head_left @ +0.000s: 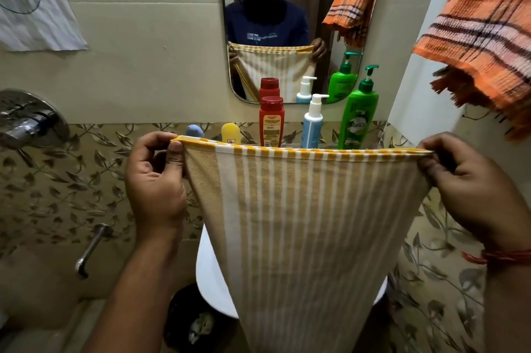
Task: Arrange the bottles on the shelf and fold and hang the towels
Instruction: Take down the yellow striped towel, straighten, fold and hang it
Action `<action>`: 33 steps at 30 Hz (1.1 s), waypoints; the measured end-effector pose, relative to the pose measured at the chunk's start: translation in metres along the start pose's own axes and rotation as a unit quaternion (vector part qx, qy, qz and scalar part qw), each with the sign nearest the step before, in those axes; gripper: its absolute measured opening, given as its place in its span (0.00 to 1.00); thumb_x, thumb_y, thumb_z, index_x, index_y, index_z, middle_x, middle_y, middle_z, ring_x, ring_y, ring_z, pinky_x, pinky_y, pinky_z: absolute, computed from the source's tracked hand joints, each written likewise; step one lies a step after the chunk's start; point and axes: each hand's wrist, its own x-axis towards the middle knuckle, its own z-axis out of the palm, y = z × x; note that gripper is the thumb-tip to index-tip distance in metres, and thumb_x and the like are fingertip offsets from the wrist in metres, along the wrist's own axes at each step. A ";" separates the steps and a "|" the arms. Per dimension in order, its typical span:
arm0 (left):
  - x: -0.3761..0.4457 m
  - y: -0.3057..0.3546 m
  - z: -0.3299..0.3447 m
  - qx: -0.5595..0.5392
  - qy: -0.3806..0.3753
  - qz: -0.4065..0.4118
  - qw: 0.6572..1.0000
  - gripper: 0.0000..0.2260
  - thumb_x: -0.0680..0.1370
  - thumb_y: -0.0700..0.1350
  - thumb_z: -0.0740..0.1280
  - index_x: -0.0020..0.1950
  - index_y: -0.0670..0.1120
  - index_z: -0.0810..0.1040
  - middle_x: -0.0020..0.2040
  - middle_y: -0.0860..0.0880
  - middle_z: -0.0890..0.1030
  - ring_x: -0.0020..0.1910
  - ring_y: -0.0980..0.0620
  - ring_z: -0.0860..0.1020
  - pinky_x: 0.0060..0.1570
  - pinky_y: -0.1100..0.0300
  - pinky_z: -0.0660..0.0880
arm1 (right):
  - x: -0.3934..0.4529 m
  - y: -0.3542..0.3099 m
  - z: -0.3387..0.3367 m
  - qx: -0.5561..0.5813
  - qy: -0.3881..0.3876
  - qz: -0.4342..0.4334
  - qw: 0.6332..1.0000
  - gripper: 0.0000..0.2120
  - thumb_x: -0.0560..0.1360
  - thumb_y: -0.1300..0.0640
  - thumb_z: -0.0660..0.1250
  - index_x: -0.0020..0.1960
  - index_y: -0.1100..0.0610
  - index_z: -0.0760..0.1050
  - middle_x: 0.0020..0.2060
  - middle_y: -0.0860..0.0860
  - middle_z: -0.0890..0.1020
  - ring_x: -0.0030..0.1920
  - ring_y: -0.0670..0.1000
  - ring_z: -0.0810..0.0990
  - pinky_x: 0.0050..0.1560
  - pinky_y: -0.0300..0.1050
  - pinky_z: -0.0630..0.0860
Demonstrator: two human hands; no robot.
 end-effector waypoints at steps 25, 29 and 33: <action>-0.005 0.037 -0.014 0.016 0.090 0.019 0.996 0.07 0.79 0.47 0.70 0.46 0.60 0.80 0.44 0.57 0.82 0.45 0.57 0.80 0.50 0.56 0.78 | -0.030 -0.012 0.007 0.076 0.170 -0.103 0.977 0.16 0.74 0.71 0.68 0.52 0.51 0.81 0.43 0.49 0.83 0.43 0.41 0.82 0.49 0.31 0.78; -0.015 0.056 -0.016 0.029 0.067 0.064 0.995 0.09 0.80 0.43 0.68 0.47 0.58 0.79 0.43 0.58 0.81 0.44 0.59 0.79 0.48 0.58 0.78 | -0.036 0.004 -0.001 0.102 0.184 -0.039 0.977 0.14 0.75 0.58 0.66 0.52 0.39 0.80 0.47 0.48 0.83 0.43 0.40 0.82 0.49 0.39 0.81; -0.024 0.058 -0.015 0.044 0.036 0.075 0.996 0.09 0.81 0.41 0.68 0.48 0.57 0.77 0.41 0.61 0.81 0.41 0.62 0.77 0.44 0.67 0.74 | -0.037 0.001 -0.010 0.089 0.197 -0.021 0.976 0.10 0.72 0.48 0.63 0.49 0.38 0.81 0.47 0.47 0.83 0.43 0.43 0.82 0.49 0.49 0.81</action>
